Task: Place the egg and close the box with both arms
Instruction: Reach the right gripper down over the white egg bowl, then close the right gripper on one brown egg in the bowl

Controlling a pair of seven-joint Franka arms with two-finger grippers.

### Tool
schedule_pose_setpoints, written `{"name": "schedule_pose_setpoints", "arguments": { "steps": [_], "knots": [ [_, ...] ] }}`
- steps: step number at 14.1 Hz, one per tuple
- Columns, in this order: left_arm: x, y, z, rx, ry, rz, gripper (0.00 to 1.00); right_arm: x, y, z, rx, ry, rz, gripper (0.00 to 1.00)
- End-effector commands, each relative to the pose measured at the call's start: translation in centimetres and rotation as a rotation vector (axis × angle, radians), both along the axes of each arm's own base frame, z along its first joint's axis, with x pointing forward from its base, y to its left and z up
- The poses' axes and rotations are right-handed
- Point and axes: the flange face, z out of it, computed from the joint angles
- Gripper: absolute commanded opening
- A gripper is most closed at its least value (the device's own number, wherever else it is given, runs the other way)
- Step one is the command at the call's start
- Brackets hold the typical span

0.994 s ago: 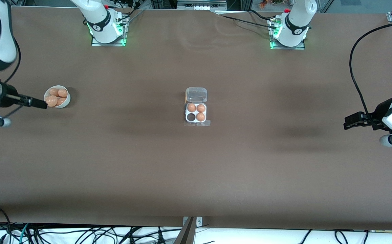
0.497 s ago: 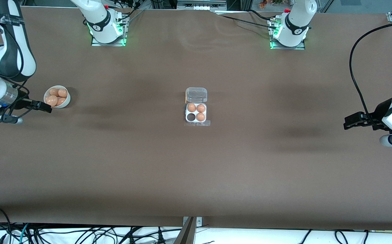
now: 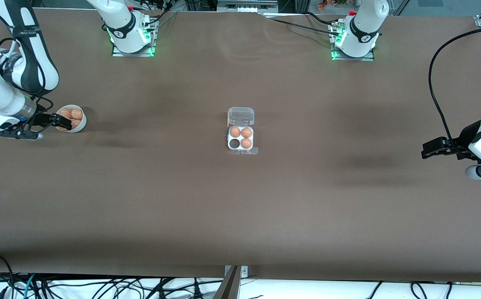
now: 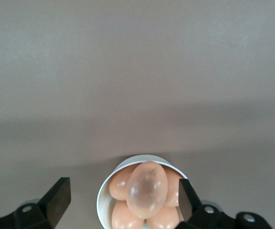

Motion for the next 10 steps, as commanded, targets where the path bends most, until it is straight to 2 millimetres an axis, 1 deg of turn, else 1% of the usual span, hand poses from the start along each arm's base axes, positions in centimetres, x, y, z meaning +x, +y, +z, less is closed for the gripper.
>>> {"name": "schedule_pose_setpoints", "arguments": {
  "steps": [1, 3, 7, 8, 10],
  "knots": [
    [-0.2, -0.2, 0.8, 0.005, 0.000, -0.010, 1.00, -0.6, -0.9, -1.1, 0.001, 0.013, 0.006, 1.00],
    [-0.2, -0.2, 0.9, 0.005, 0.000, -0.009, 1.00, -0.9, -1.3, -2.1, 0.003, 0.036, 0.003, 1.00],
    [-0.2, -0.3, 0.9, 0.005, 0.000, -0.010, 1.00, -1.3, -1.8, -3.0, 0.006, 0.058, 0.002, 1.00],
    [-0.2, -0.3, 0.9, 0.006, -0.001, -0.010, 1.00, -1.3, -1.9, -3.1, 0.007, 0.060, 0.010, 0.97],
    [-0.2, -0.3, 0.9, 0.006, -0.001, -0.012, 1.00, -1.4, -2.0, -3.1, 0.007, 0.061, 0.010, 0.85]
  ]
}}
